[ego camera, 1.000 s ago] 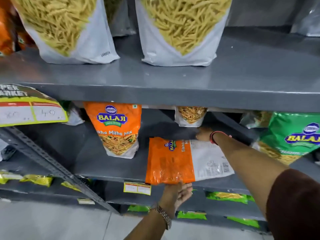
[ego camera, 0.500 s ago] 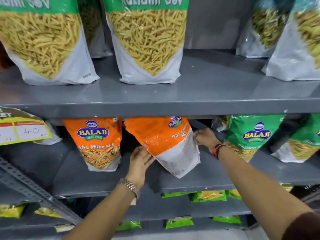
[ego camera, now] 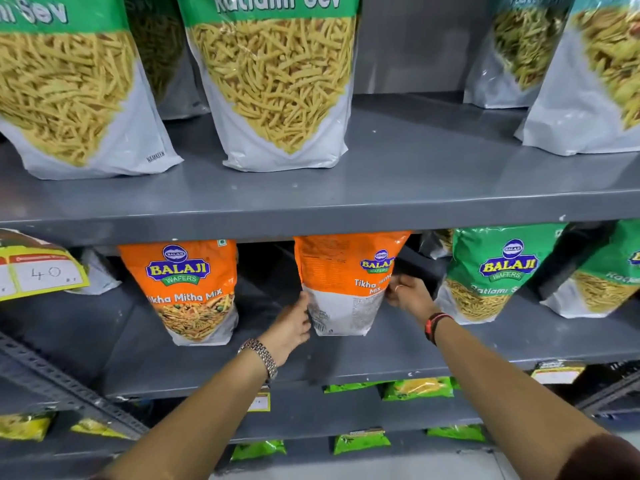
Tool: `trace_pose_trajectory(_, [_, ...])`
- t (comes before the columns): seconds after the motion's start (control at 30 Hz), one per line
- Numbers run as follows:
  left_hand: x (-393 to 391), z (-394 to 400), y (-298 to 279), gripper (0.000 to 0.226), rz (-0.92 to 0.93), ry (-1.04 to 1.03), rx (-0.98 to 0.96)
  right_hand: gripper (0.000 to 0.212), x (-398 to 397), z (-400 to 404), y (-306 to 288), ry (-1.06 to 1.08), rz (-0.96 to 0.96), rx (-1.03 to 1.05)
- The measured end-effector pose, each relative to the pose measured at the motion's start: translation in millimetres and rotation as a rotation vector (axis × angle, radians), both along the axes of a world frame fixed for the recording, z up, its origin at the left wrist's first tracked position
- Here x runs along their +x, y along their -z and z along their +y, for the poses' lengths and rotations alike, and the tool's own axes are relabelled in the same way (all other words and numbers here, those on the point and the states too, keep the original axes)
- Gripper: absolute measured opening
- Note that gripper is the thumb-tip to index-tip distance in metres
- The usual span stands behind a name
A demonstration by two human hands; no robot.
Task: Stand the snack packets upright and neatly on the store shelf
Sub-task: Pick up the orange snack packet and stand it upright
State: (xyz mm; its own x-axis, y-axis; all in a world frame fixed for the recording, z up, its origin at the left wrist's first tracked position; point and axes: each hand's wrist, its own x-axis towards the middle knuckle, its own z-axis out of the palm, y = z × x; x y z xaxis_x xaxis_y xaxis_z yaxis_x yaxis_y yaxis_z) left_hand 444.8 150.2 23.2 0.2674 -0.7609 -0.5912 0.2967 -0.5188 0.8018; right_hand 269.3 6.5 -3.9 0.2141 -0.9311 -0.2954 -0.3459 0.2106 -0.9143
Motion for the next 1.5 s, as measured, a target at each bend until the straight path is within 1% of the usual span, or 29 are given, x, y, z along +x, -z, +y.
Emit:
trace_pose_trajectory(0.03, [-4.0, 2.6, 4.5, 0.065, 0.011, 0.071, 0.027, 0.018, -1.1, 1.6, -0.7, -0.006, -0.044, 0.024])
trace_pose_trajectory(0.1, [-12.0, 2.3, 10.7, 0.067, 0.041, 0.123, 0.017, 0.027, -5.0, 6.1, -3.3, -0.011, -0.084, 0.061])
trace_pose_trajectory(0.27, [-19.4, -28.5, 23.2, 0.062, 0.023, 0.117, -0.011, 0.027, -19.7, 29.8, -5.0, -0.028, -0.015, 0.072])
trace_pose_trajectory(0.3, [-19.5, -34.7, 25.3, 0.059, 0.018, 0.099, -0.015, 0.027, -22.5, 36.6, -5.1, -0.055, -0.014, 0.084])
trace_pose_trajectory(0.4, [-19.8, -53.1, 33.0, 0.031, 0.034, 0.062, -0.050, 0.027, -26.1, 56.2, -5.1, -0.152, -0.055, 0.137])
trace_pose_trajectory(0.43, [-20.9, -58.5, 36.1, 0.026, 0.049, 0.056, -0.065, 0.028, -25.1, 61.1, -4.8, -0.171, -0.066, 0.152])
trace_pose_trajectory(0.53, [-24.3, -64.8, 38.6, 0.029, 0.083, 0.030, -0.100, 0.032, -18.4, 69.7, -4.1, -0.211, -0.079, 0.163])
trace_pose_trajectory(0.6, [-24.8, -59.7, 38.9, 0.030, 0.041, 0.024, -0.131, 0.035, -16.5, 71.4, -7.9, -0.241, -0.042, 0.147])
trace_pose_trajectory(0.67, [-24.8, -50.9, 43.5, 0.035, -0.025, -0.029, -0.129, 0.035, -21.4, 66.1, -10.5, -0.252, 0.036, 0.100])
trace_pose_trajectory(0.77, [-29.8, -25.9, 47.7, 0.042, -0.123, -0.075, -0.112, 0.029, -32.7, 47.8, -10.1, -0.084, 0.034, 0.040])
trace_pose_trajectory(0.8, [-33.8, -17.0, 47.9, 0.046, -0.147, -0.073, -0.118, 0.031, -34.8, 39.7, -10.6, -0.010, 0.023, 0.028])
trace_pose_trajectory(0.87, [-43.4, 0.4, 48.0, 0.056, -0.161, -0.061, -0.131, 0.043, -30.9, 24.9, -15.2, 0.072, -0.025, 0.046])
trace_pose_trajectory(0.93, [-56.3, 13.4, 47.6, 0.061, -0.113, -0.025, -0.122, 0.051, -18.4, 12.9, -25.1, 0.100, -0.132, 0.114])
trace_pose_trajectory(1.0, [-71.1, 18.9, 43.3, 0.060, -0.029, 0.001, -0.129, 0.056, -2.4, 3.0, -34.5, 0.103, -0.210, 0.183])
trace_pose_trajectory(1.07, [-83.5, 15.3, 36.9, 0.058, 0.014, 0.019, -0.153, 0.064, 11.2, -3.3, -40.1, 0.047, -0.228, 0.213])
trace_pose_trajectory(1.17, [-92.4, 0.9, 32.5, 0.058, 0.080, -0.053, -0.161, 0.078, 23.1, -0.7, -40.3, -0.067, -0.180, 0.228])
trace_pose_trajectory(1.23, [-94.0, -6.3, 34.3, 0.059, 0.108, -0.114, -0.178, 0.078, 22.3, 5.5, -39.0, -0.096, -0.152, 0.203])
trace_pose_trajectory(1.3, [-92.0, -13.1, 36.7, 0.060, 0.107, -0.148, -0.203, 0.072, 15.3, 11.3, -37.9, -0.096, -0.167, 0.176])
trace_pose_trajectory(1.43, [-73.1, -37.7, 31.4, 0.065, 0.142, -0.290, -0.153, 0.067, -8.7, 23.4, -34.6, -0.098, -0.210, 0.139])
trace_pose_trajectory(1.5, [-63.2, -50.9, 25.0, 0.063, 0.166, -0.301, -0.159, 0.066, -19.4, 30.4, -31.5, -0.084, -0.239, 0.149])
